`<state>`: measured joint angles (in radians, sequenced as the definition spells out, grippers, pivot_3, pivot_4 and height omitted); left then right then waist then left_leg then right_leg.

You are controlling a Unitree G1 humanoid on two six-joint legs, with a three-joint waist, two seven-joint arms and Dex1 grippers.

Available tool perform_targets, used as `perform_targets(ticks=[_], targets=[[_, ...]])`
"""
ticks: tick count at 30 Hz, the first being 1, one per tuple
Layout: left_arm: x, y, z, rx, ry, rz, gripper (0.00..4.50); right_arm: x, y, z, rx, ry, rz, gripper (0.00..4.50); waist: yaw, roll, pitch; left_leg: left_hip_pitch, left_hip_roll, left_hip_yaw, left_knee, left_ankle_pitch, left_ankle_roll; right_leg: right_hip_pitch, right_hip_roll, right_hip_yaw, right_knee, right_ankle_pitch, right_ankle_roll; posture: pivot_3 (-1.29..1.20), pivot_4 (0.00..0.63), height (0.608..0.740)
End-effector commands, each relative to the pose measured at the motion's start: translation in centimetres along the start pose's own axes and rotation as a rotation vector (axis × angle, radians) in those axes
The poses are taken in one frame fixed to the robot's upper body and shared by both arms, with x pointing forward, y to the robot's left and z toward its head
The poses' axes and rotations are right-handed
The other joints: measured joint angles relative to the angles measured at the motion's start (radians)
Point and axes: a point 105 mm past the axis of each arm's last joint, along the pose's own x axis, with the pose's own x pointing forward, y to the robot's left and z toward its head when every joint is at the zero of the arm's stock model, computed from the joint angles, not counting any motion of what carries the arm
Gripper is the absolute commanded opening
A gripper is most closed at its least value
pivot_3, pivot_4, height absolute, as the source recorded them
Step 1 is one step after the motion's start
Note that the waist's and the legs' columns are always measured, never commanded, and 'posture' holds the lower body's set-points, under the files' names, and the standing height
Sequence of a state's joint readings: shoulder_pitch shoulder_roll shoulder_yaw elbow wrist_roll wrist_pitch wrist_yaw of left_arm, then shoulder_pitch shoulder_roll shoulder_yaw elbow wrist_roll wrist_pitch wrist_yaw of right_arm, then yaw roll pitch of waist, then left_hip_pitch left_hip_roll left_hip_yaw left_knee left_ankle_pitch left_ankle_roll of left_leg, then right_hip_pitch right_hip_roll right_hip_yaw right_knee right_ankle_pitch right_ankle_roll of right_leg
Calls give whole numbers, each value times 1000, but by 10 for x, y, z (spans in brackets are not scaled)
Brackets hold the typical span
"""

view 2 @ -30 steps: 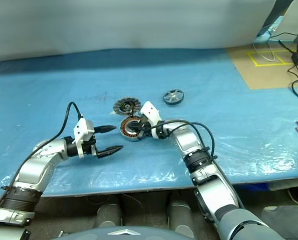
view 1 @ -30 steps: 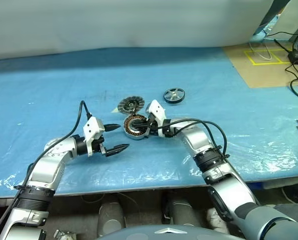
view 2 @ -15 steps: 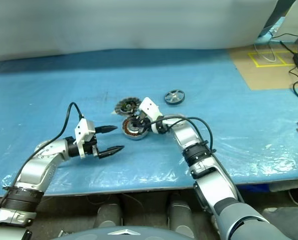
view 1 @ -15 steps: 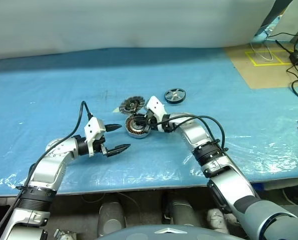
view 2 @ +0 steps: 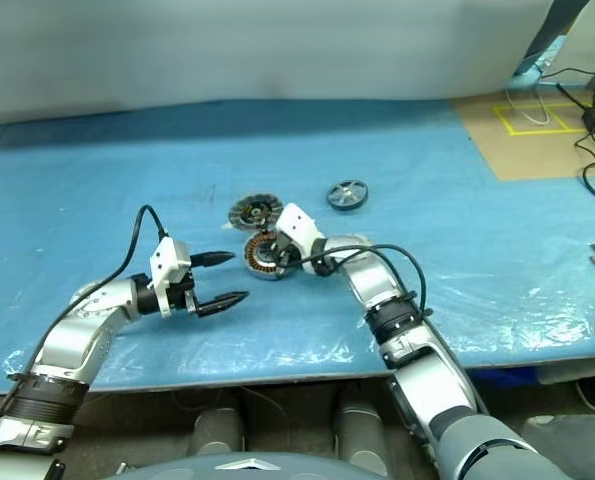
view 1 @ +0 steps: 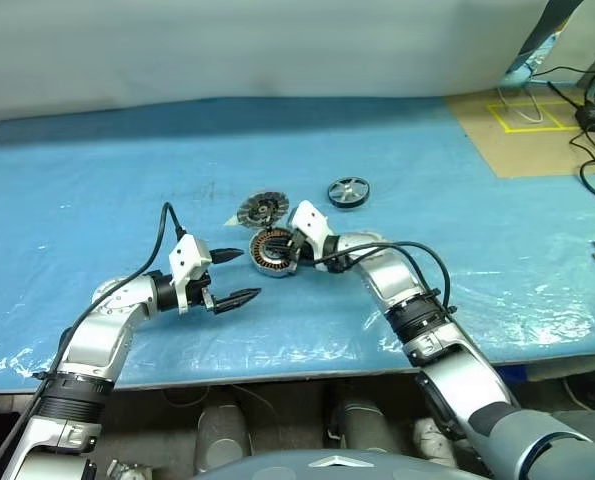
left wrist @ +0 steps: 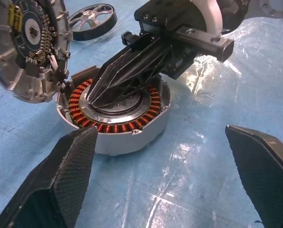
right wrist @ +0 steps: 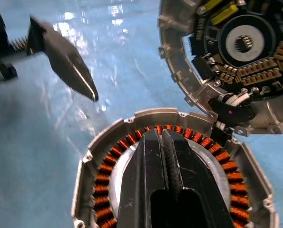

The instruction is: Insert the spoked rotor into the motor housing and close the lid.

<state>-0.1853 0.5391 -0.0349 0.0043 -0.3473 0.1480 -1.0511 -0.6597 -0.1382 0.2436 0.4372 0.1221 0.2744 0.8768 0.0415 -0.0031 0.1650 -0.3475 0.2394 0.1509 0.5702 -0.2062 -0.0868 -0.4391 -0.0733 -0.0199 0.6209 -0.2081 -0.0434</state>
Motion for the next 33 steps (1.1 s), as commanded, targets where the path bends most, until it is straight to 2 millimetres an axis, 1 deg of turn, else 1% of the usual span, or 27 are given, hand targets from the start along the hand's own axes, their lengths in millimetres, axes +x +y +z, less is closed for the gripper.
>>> perform_targets(ticks=[1, 4, 8, 9, 12, 13, 15, 17, 21, 23, 24, 26, 28, 33], targets=[[1, 2, 8, 30, -26, -3, 4500, -17, -8, 41, -16, -140, -17, 94, 0, 0, 0, -2, 0, 0, 0, 0, 0, -1, 0, 0, 0, 0, 0, 0, 150, 740], [3, 2, 12, 25, -45, -4, 4500, -33, -13, 43, -78, -106, -40, 94, 2, 0, 0, -2, 0, 0, 0, 0, 0, -1, 0, -1, 0, 0, 0, 0, 150, 740], [7, 2, 19, 18, -79, 1, 4500, -59, -23, 39, -176, -19, -105, 94, 3, 0, 0, -2, 0, 0, -1, 0, 0, -1, 0, -1, -1, 0, 0, 0, 150, 740], [9, 2, 21, 13, -91, 3, 4500, -65, -31, 38, -194, 5, -153, 94, 3, 0, 0, -2, 0, 0, -1, 0, 0, -1, 0, -1, -1, 0, 0, 0, 150, 740], [16, 2, 25, -2, -121, 7, 4500, -86, -74, 32, -275, 119, -390, 94, 3, 0, 0, -2, 0, 0, 0, 0, 0, 0, 0, 0, 0, 0, 0, 0, 150, 740], [18, 1, 26, -1, -125, 5, 4500, -93, -86, 32, -274, 142, -446, 474, 0, 0, 0, -2, 0, 0, 1, 0, 0, 1, 0, 0, 0, 0, 0, 0, 150, 740], [23, 0, 24, -4, -132, 3, 4500, -102, -103, 35, -270, 169, -526, 1035, -2, 0, 0, -1, -1, 0, 1, 0, 0, 1, 0, 1, 1, 0, 0, 0, 150, 740], [25, -1, 22, -10, -135, 2, 4500, -107, -114, 38, -258, 189, -575, 1714, -3, 0, 0, -1, -1, 0, 1, 0, 0, 0, 1, 2, 2, 0, 0, 0, 150, 740], [31, -3, 20, -15, -144, 2, 4500, -106, -139, 44, -215, 253, -687, 3141, -3, 0, 0, -3, -1, 0, 1, 0, 0, -1, 1, 2, 1, 0, 0, 0, 150, 740], [32, -3, 20, -15, -148, 2, 4500, -101, -146, 48, -178, 259, -715, 3868, -2, 0, 1, -3, -1, 0, 1, 0, 0, -1, 1, 1, 1, 0, 0, 0, 150, 740], [32, -3, 19, -15, -149, 3, 4500, -98, -151, 54, -156, 244, -734, 4170, -2, 0, 1, -3, 0, 0, 1, 0, 0, -1, 1, 1, 1, 0, 0, 0, 150, 740], [31, -3, 19, -16, -149, 5, 4500, -93, -155, 61, -127, 231, -751, 4170, -1, 1, 1, -3, 0, 0, 1, 0, 0, -2, 1, 1, 1, 0, 0, 0, 150, 740], [30, -3, 17, -17, -146, 8, 4500, -91, -159, 59, -109, 257, -757, 4170, 0, 1, 1, -2, 0, 0, 1, 0, 0, -2, 1, 1, 2, 0, 0, 0, 150, 740], [27, -3, 13, -24, -140, 20, 4500, -86, -157, 52, -103, 325, -707, 4170, 5, 1, 1, -3, 0, 0, 1, 0, 0, -3, 0, -1, 1, 0, 0, 0, 150, 740]])
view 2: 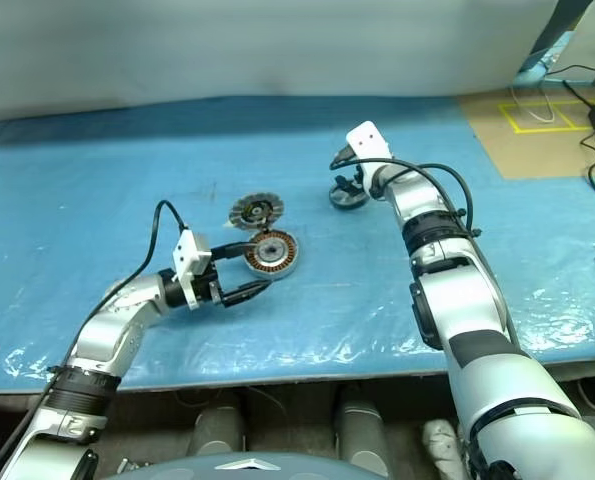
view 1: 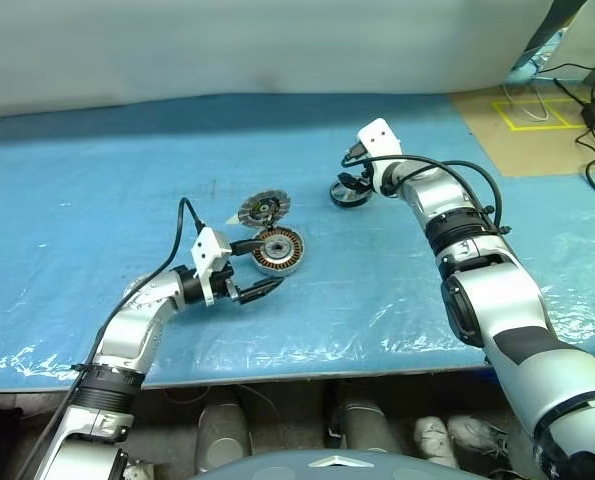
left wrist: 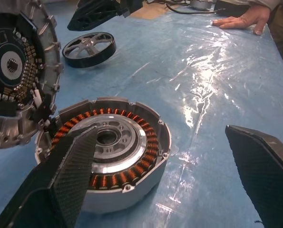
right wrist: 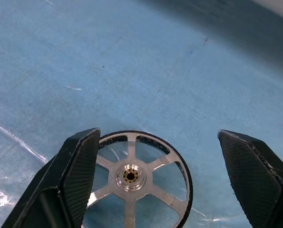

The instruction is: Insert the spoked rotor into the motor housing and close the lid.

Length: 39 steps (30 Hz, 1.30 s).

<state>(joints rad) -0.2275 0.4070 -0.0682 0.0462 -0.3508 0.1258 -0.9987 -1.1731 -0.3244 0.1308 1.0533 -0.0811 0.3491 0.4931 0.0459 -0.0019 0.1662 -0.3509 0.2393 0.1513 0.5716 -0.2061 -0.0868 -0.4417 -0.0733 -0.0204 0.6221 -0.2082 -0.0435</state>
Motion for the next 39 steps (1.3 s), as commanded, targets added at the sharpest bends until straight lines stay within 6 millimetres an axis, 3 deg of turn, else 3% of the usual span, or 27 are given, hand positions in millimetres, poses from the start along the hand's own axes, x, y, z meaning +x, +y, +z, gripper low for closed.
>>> perform_targets(ticks=[1, 13, 18, 23, 26, 37, 39], targets=[[-4, 2, 5, 25, -21, 14, 4500, -1, 0, 12, -48, -7, 29, 4170, 1, 0, 0, 0, 0, 0, 0, 0, 0, 0, 0, 0, 0, 0, 0, 0, 150, 740], [-5, -2, 4, 27, -18, 13, 4500, 2, 18, -1, -108, 43, 128, 4170, -2, 1, 1, 0, 1, 0, 1, 0, 0, 0, 0, 0, 1, 0, 0, 0, 150, 740], [-5, -3, 4, 27, -16, 11, 4500, 6, 25, -18, -115, 90, 146, 4170, -2, 1, 1, 0, 1, 0, 1, 0, 0, 0, 0, 0, 1, 0, 0, 0, 150, 740], [-5, -3, 5, 31, -19, 11, 4500, 7, 26, -32, -82, 132, 147, 2998, -3, 1, 1, 0, 1, 0, 1, 0, 0, 0, 0, 0, 1, 0, 0, 0, 150, 740], [-6, -4, 6, 38, -20, 4, 4500, 6, 22, -39, -57, 151, 130, 2987, -1, 1, 1, 1, 1, 0, 2, 0, 0, 0, 0, 0, 2, 0, 0, 0, 150, 740], [-6, -3, 7, 42, -18, -1, 4500, 1, 28, -34, -111, 111, 214, 2987, -1, 1, 1, 0, 1, 0, 3, 0, 0, 0, 0, 0, 2, 0, 0, 0, 150, 740], [-7, -2, 7, 45, -15, -2, 4500, -6, 29, -30, -202, 76, 257, 2987, -1, 1, 1, 0, 1, 0, 3, 0, 0, 0, 0, 0, 2, 0, 0, 0, 150, 740]])
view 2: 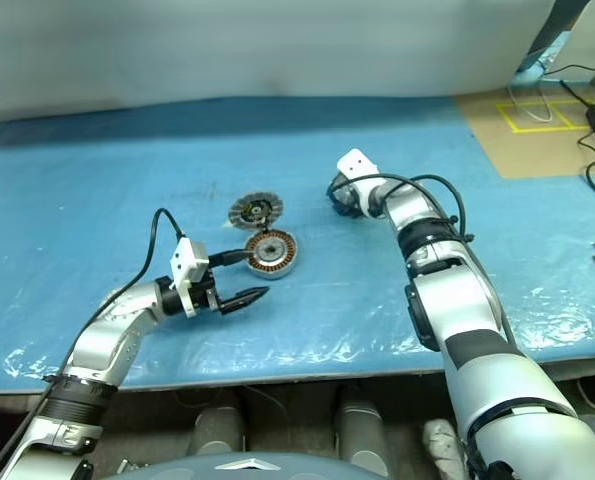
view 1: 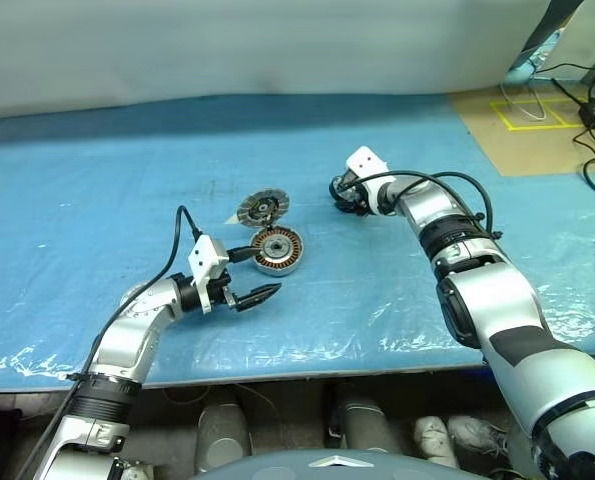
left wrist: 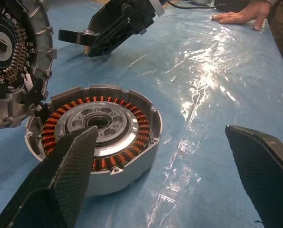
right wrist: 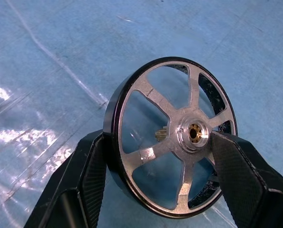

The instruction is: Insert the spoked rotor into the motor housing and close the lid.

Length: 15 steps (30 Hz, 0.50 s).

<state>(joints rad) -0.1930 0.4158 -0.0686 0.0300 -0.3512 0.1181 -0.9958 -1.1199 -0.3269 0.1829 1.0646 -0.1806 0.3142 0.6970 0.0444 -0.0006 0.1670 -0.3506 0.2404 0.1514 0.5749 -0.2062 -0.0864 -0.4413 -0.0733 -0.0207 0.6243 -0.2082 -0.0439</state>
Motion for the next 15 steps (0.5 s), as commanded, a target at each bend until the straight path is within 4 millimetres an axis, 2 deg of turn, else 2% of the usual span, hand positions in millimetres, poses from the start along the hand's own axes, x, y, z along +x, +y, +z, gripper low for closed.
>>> perform_targets(ticks=[1, 4, 7, 10, 15], targets=[[-3, 2, 12, 54, -22, -7, 4500, -12, 9, 3, -183, -39, 90, 2987, 1, 0, 0, 0, 0, 0, 0, 0, 0, 0, 0, 0, 0, 0, 0, 0, 150, 740], [-4, 2, 11, 57, -19, -6, 4500, -31, 26, -4, -394, -66, 178, 2987, 11, 0, 0, -1, 0, 0, 0, 0, 0, 0, 0, -1, -1, 0, 0, 0, 150, 740], [-5, 1, 11, 56, -17, -7, 4500, -54, 54, -23, -551, -66, 289, 2987, 19, -1, 0, -1, 0, 0, -1, 1, 1, 0, 0, 0, -2, 0, 0, 0, 150, 740], [-5, 0, 12, 54, -17, -10, 4500, -73, 73, -29, -558, -88, 369, 2987, 21, -1, 1, 0, 0, 0, -3, 0, 1, 1, 1, 1, -2, 0, 1, 0, 150, 740], [-3, -1, 17, 46, -41, -30, 4500, -88, 81, -33, -571, -92, 396, 2987, 16, -1, 1, 2, 0, 0, -2, 0, 1, 2, 1, 3, -1, 0, 1, 0, 150, 740]])
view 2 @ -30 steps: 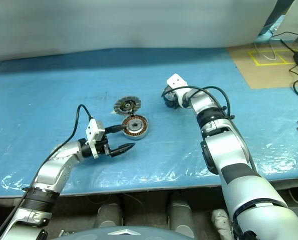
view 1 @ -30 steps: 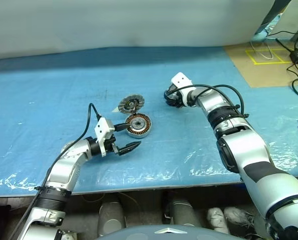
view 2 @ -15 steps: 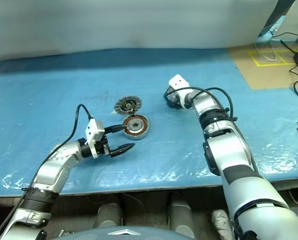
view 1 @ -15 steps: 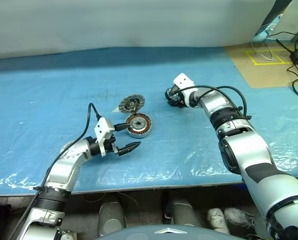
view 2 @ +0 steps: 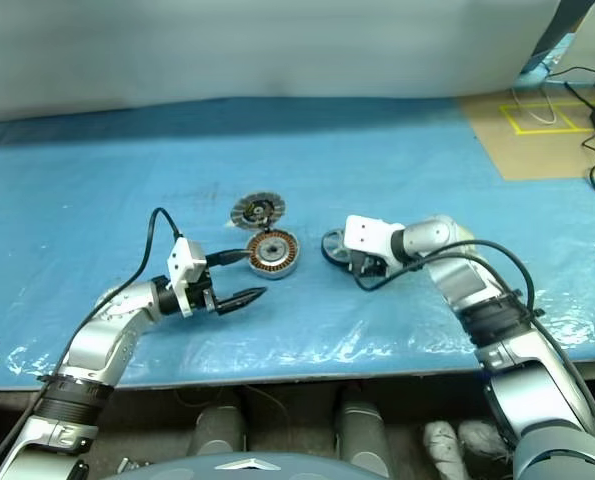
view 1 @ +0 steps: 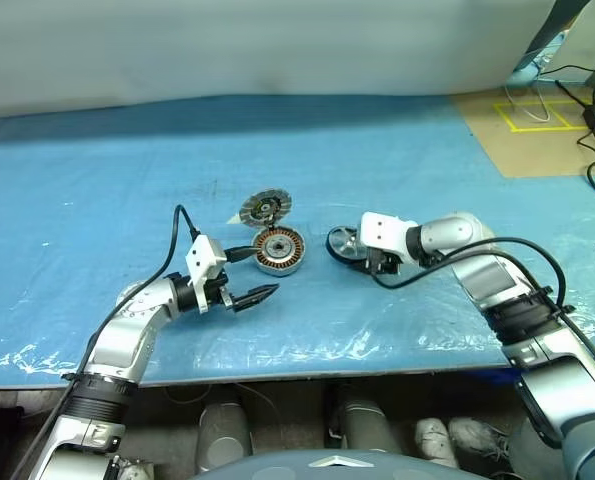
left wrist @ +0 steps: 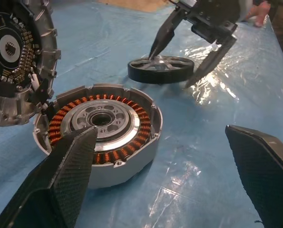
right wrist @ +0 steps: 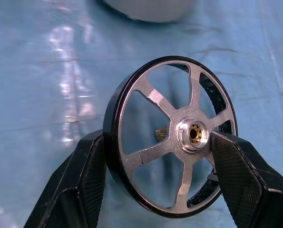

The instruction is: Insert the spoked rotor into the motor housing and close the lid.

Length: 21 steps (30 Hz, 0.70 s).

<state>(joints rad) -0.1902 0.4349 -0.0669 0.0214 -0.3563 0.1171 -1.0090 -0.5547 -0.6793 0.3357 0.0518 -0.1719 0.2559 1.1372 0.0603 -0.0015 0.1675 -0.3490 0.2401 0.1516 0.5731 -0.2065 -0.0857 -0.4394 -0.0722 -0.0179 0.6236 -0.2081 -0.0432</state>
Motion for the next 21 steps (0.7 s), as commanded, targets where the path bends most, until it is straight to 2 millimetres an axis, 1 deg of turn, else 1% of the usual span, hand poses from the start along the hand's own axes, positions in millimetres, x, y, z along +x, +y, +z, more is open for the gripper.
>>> perform_targets(ticks=[1, 3, 5, 6, 7, 8, 13, 19, 21], targets=[[1, -1, 18, 37, -55, -23, 4500, -13, -3, 17, -35, -52, -23, 2987, 0, 0, 0, 0, 0, 0, 0, 0, 0, 0, 0, 0, 0, 0, 0, 0, 150, 740], [3, -1, 20, 44, -60, -30, 4500, -15, -2, 22, -55, -69, -25, 2987, 0, 0, 0, 0, 0, 0, 0, 0, 0, 0, 0, 0, 0, 0, 0, 0, 150, 740], [4, 0, 21, 47, -60, -31, 4500, -18, -1, 24, -87, -73, -27, 3757, 0, 0, 0, 0, 0, 0, 0, 0, 0, 0, 0, 0, 0, 0, 0, 0, 150, 740], [5, 1, 20, 50, -57, -31, 4500, -20, -1, 25, -101, -73, -25, 4020, 0, 0, 0, 0, 0, 0, 0, 0, 0, 0, 0, 0, -1, 0, 0, 0, 150, 740], [5, 1, 19, 51, -53, -31, 4500, -24, -2, 27, -99, -82, -30, 4396, 0, 0, 0, 0, 0, 0, 0, 0, 0, 0, 0, 0, -1, 0, 0, 0, 150, 740], [5, 1, 18, 52, -51, -31, 4500, -26, -3, 28, -95, -89, -34, 4456, 0, 0, 0, -1, 0, 0, 0, 0, 0, 0, 0, 0, -2, 0, 0, 0, 150, 740], [4, 0, 15, 49, -43, -29, 4500, -39, 2, 40, -90, -161, 16, 4456, 1, 0, 0, -1, 0, 0, -1, 0, 0, 0, 0, 0, -1, 0, 0, 0, 150, 740], [5, -5, 14, 49, -39, -30, 4500, -44, -13, 56, 77, -256, -15, 4456, -5, 0, 0, 0, 0, 0, 0, 0, 0, 0, 0, 0, 0, 0, 0, 0, 150, 740], [5, -4, 13, 49, -37, -29, 4500, -38, -13, 52, 31, -205, -23, 4456, -6, 0, 0, 0, 0, 0, 0, 0, 0, 0, 0, 0, 0, 0, 0, 0, 150, 740]])
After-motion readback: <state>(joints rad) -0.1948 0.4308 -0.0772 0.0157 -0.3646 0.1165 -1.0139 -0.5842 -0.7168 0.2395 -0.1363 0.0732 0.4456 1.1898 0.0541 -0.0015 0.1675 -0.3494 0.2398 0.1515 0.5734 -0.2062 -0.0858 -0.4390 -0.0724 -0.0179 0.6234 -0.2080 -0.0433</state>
